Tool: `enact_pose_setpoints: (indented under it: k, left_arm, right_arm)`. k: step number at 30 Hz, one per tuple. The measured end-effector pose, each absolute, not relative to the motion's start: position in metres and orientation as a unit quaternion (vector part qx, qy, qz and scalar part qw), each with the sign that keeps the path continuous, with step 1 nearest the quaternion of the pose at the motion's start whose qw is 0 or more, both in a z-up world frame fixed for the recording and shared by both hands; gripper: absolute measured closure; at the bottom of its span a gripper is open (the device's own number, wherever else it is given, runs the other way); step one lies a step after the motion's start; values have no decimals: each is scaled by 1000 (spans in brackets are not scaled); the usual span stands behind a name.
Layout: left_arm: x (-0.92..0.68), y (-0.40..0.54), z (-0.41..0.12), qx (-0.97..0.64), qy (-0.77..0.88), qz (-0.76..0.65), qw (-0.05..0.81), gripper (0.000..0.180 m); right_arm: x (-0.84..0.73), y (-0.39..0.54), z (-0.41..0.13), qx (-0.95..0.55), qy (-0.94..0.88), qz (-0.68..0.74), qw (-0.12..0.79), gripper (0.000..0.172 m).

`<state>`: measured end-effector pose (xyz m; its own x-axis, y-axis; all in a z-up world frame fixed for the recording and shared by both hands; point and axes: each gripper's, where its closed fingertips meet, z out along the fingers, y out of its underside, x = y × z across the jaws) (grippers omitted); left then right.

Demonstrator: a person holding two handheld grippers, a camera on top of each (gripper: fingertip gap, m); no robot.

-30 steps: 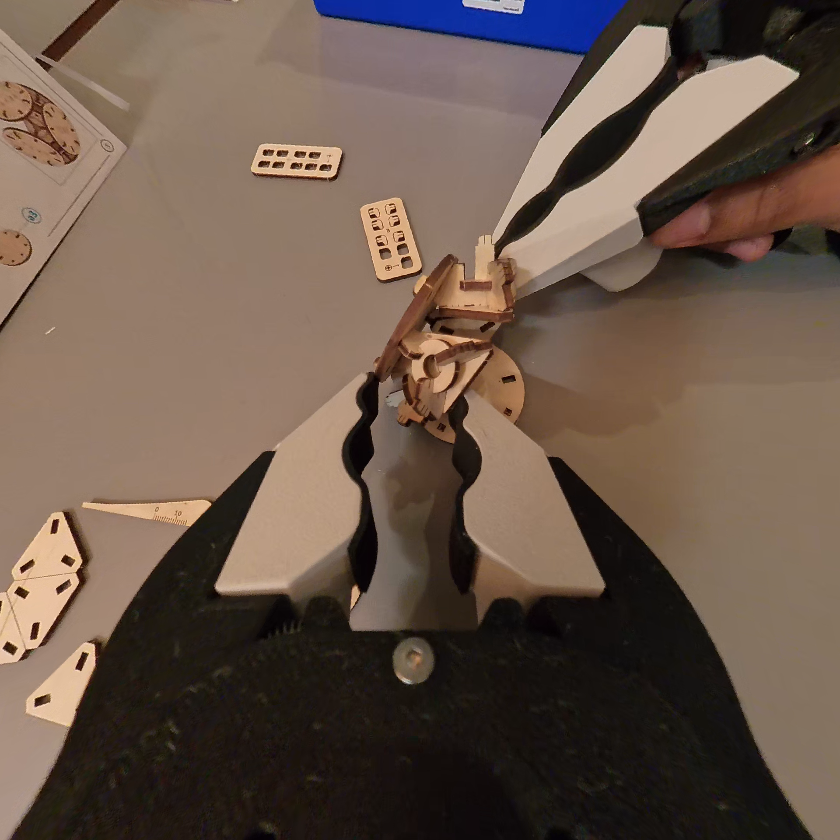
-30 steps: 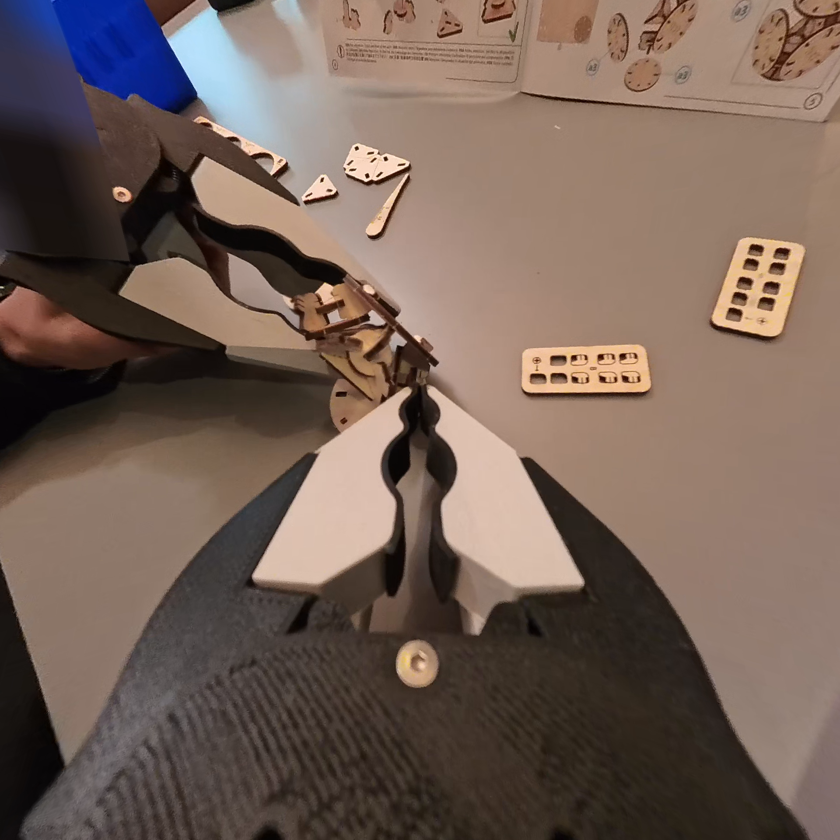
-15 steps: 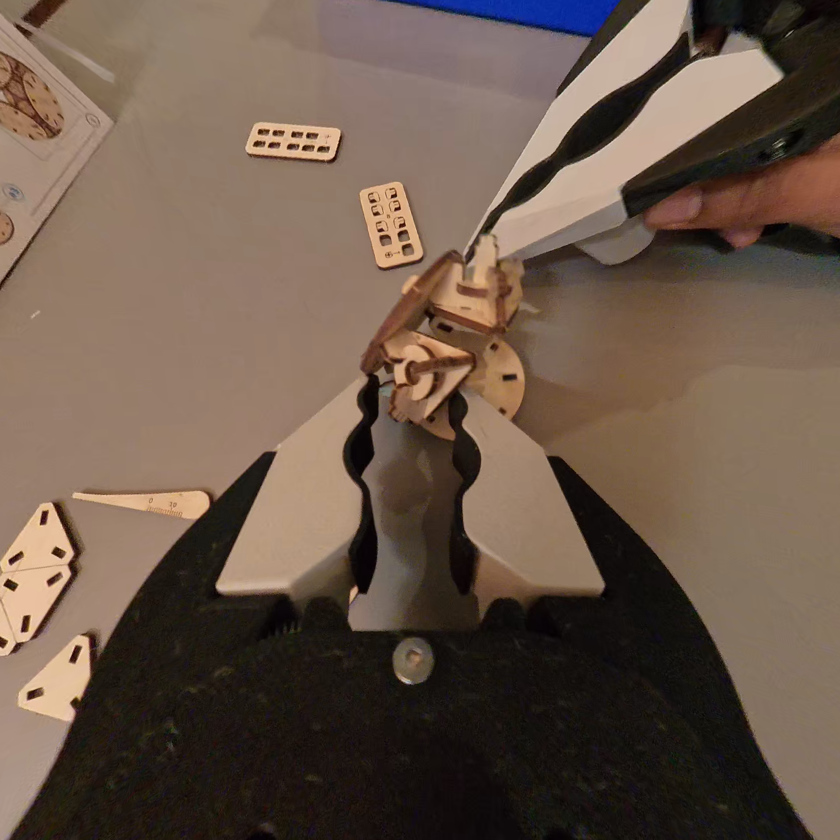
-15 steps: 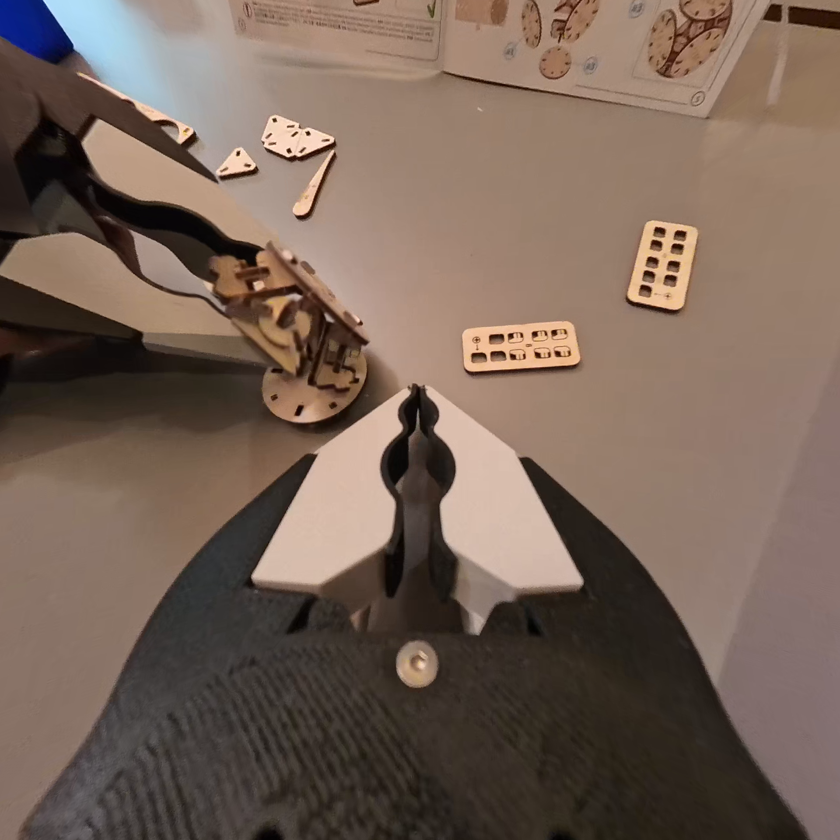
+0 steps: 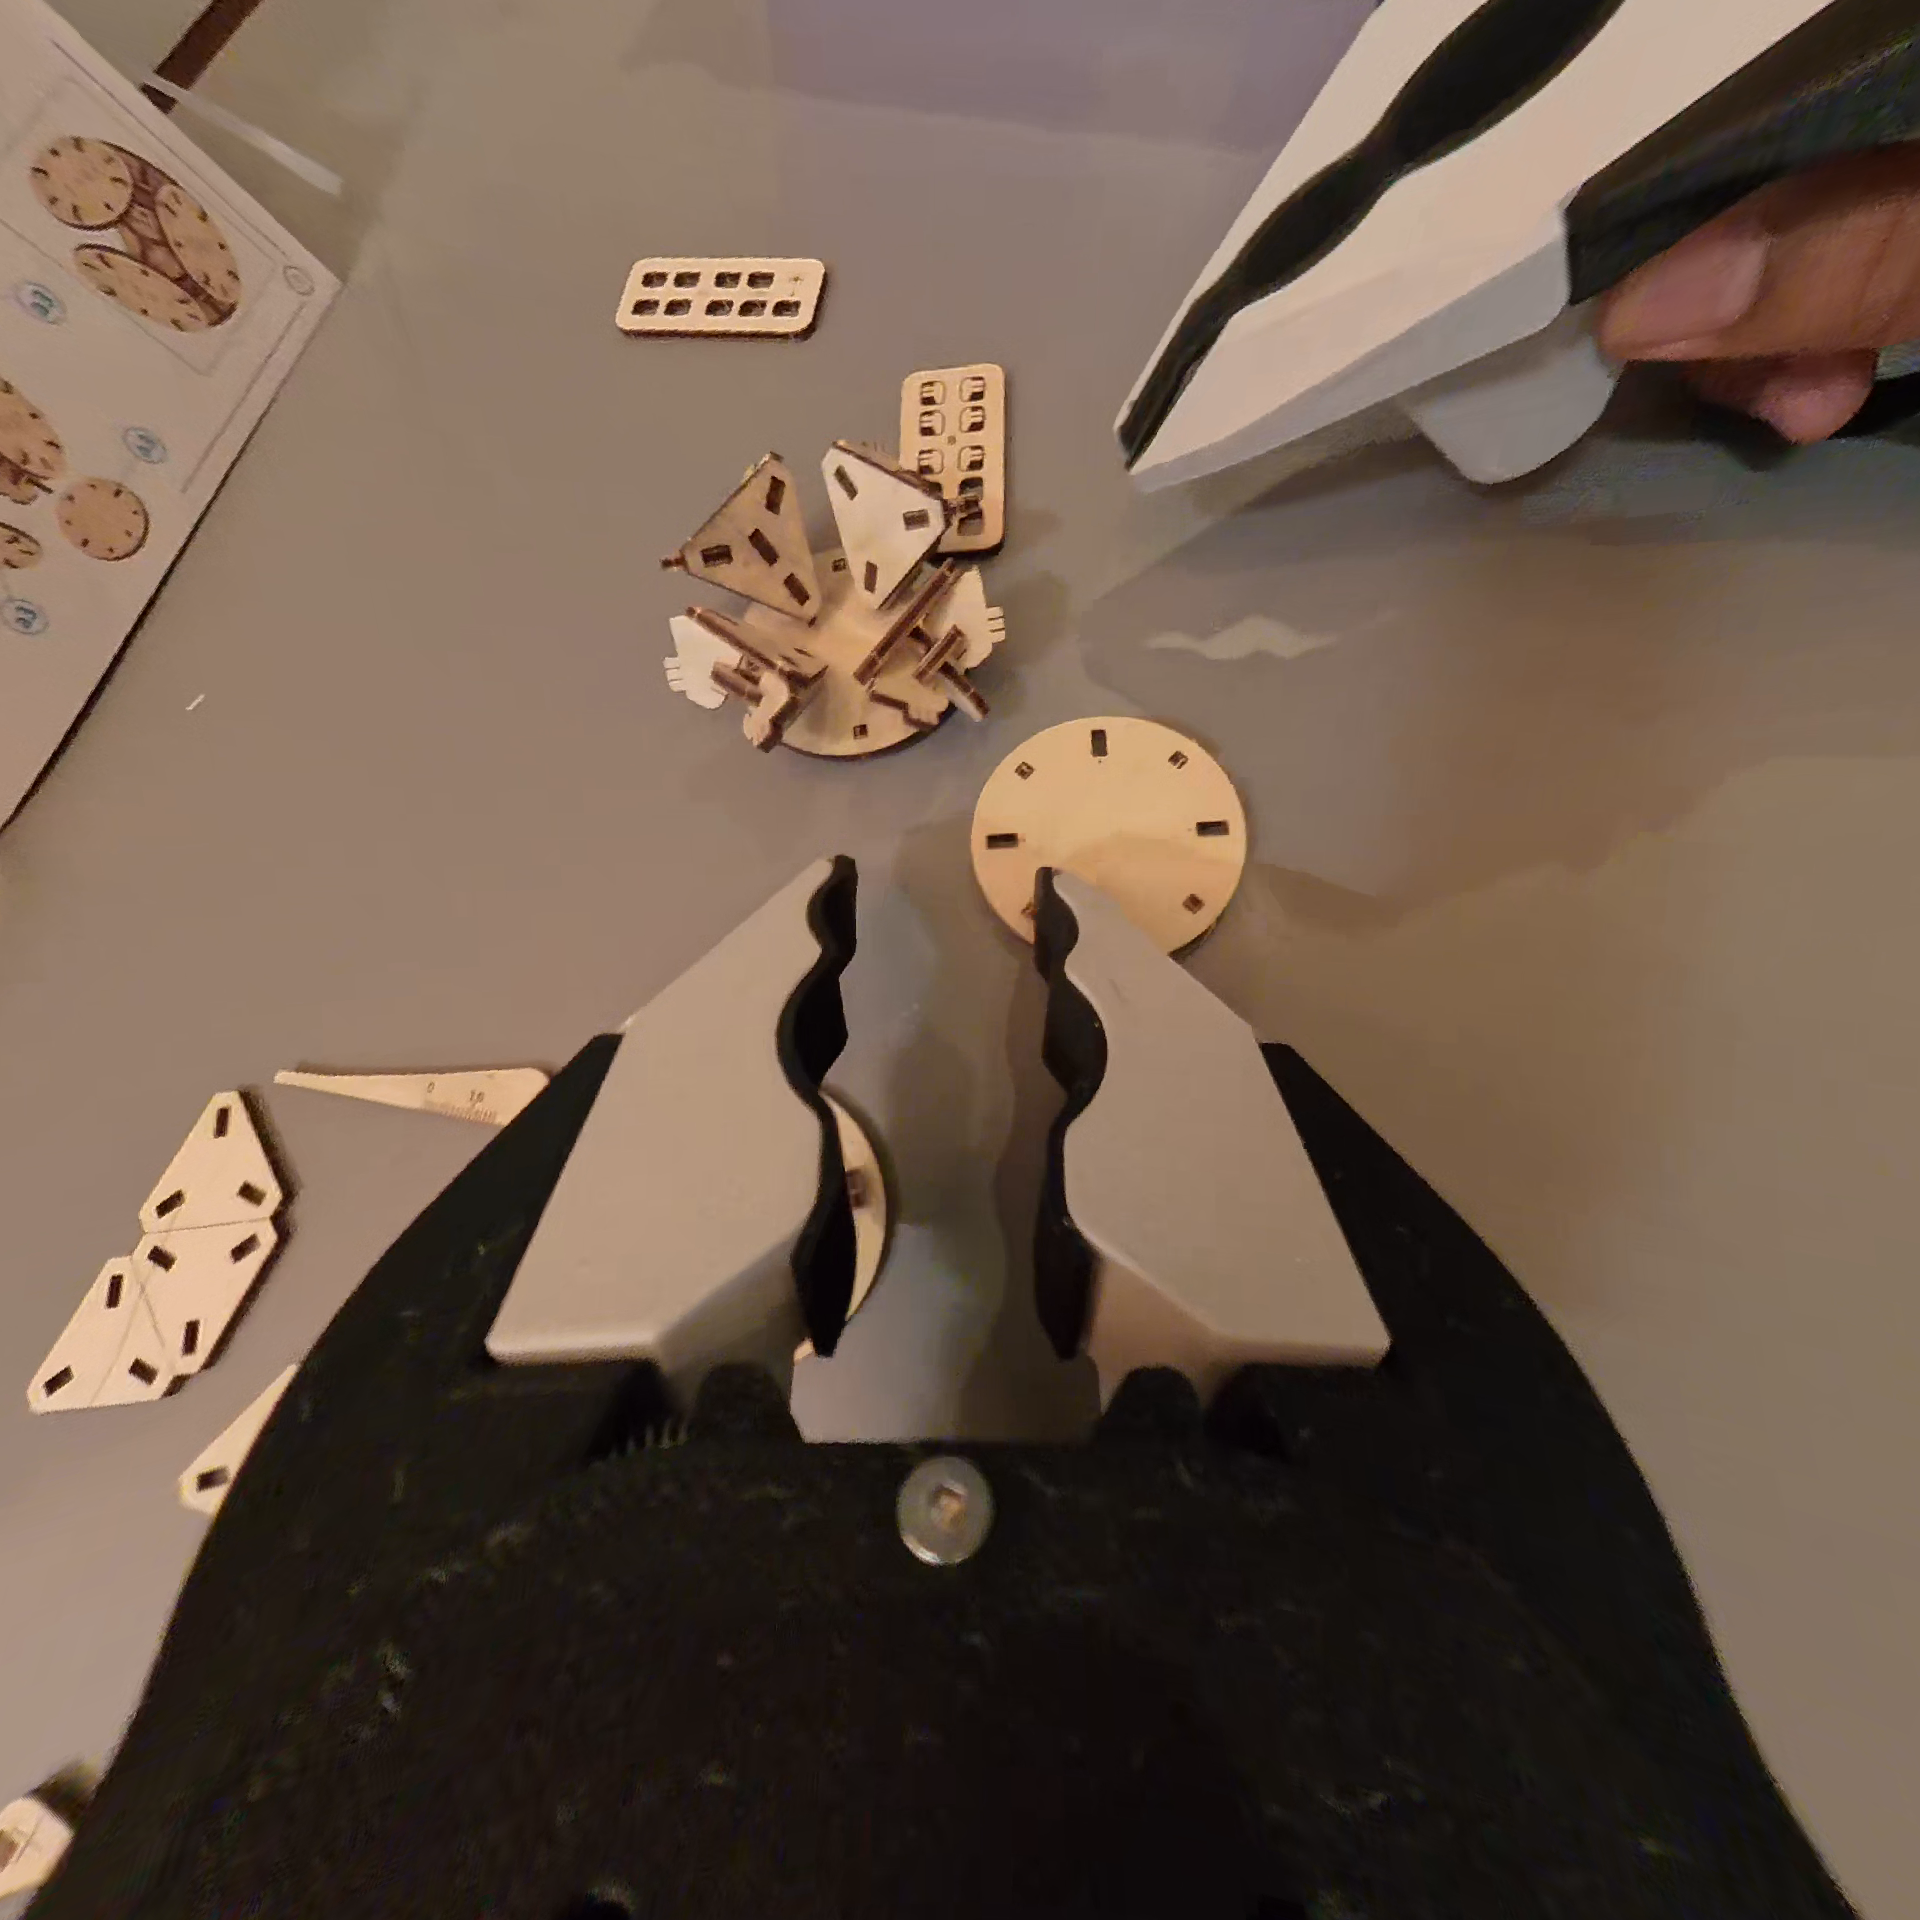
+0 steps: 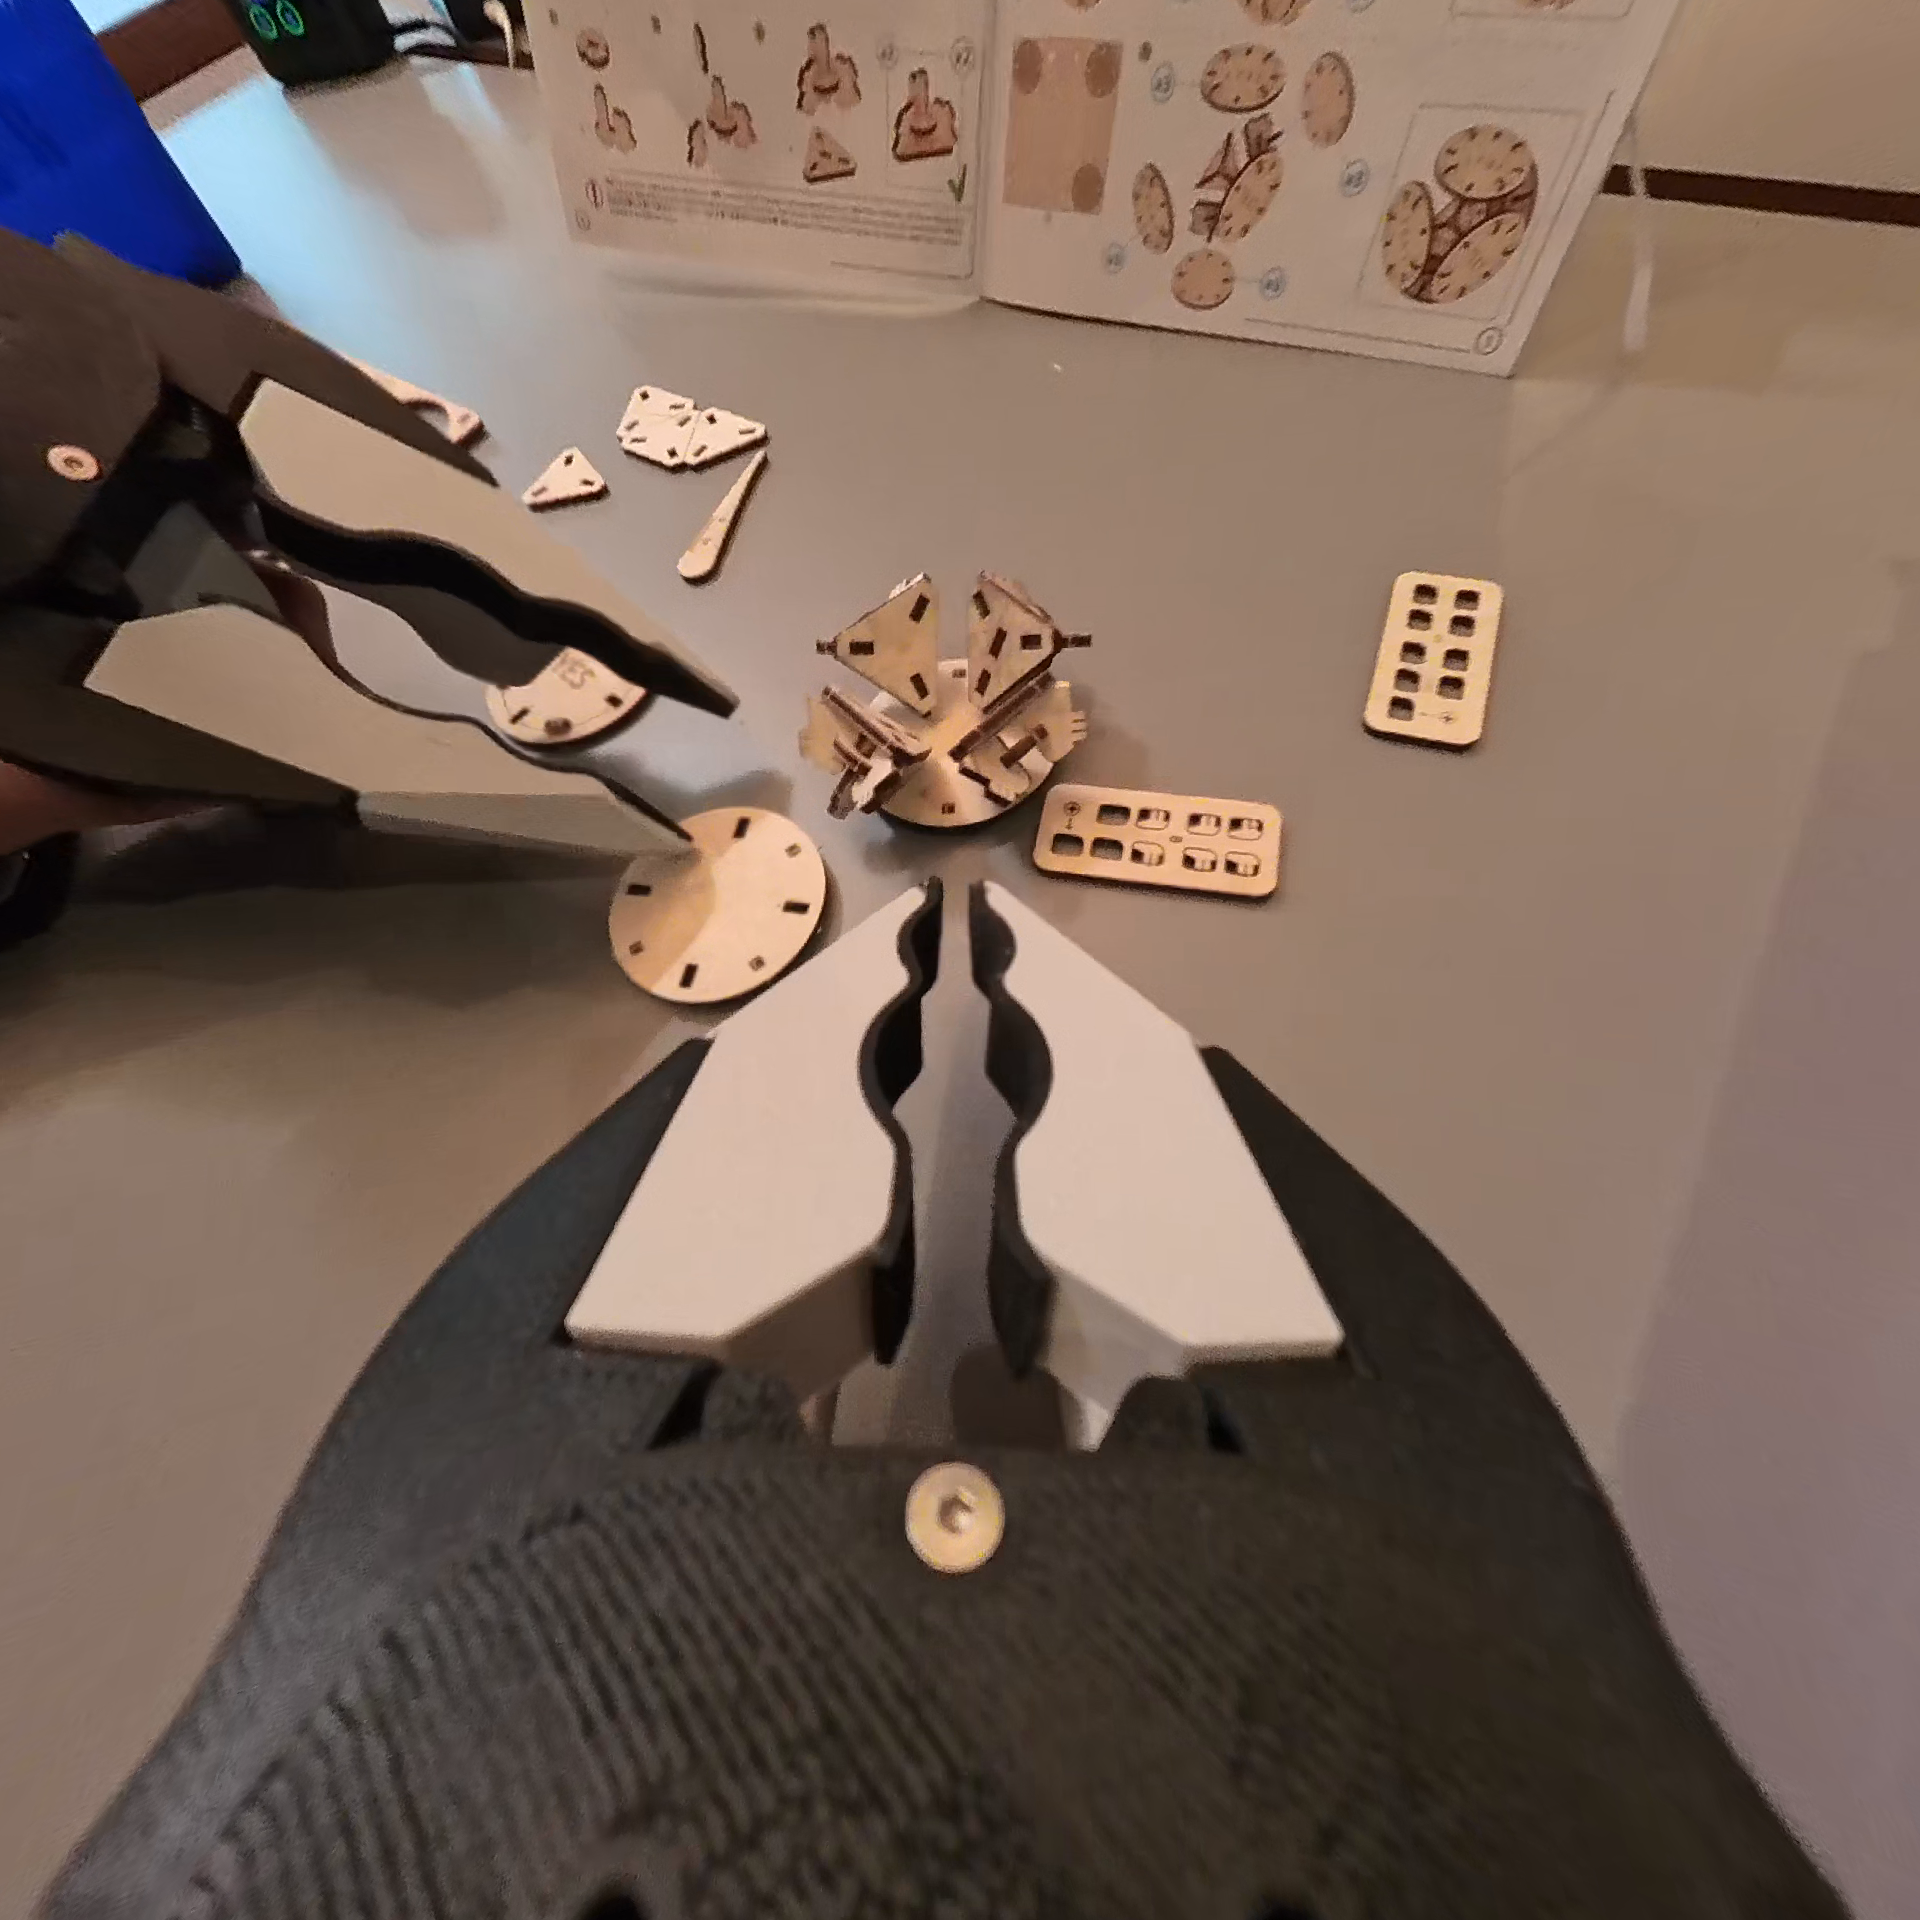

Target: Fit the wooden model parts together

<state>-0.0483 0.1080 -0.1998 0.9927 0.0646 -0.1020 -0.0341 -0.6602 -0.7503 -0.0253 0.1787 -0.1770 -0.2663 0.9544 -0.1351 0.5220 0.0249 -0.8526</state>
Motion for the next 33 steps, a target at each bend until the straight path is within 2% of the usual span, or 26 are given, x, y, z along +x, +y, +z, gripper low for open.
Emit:
enact_pose_setpoints:
  k: [10,17,19,21,25,27,29,33]
  left_arm:
    - [-69,97,-163,-866,-73,46,493,146]
    - [-78,91,-153,-854,-84,66,509,146]
    - [-78,91,-153,-852,-86,63,513,146]
    - [-78,91,-152,-850,-87,61,516,146]
    - [-83,89,-152,-848,-95,61,517,146]
    - [-86,87,-151,-845,-100,62,521,146]
    - [-91,84,-150,-843,-106,67,522,145]
    - [-101,78,-155,-846,-119,80,513,140]
  right_arm:
    - [-23,185,-155,-526,-643,474,291,151]
    - [-28,179,-149,-488,-659,471,325,136]
    - [-30,164,-126,-445,-649,529,319,126]
    - [-31,154,-98,-405,-641,570,316,125]
    - [-60,152,-70,-353,-679,534,359,124]
    - [-82,150,-74,-337,-715,502,351,112]
    - [-104,155,-88,-336,-741,461,354,109]
    - [-115,187,-131,-425,-736,401,343,97]
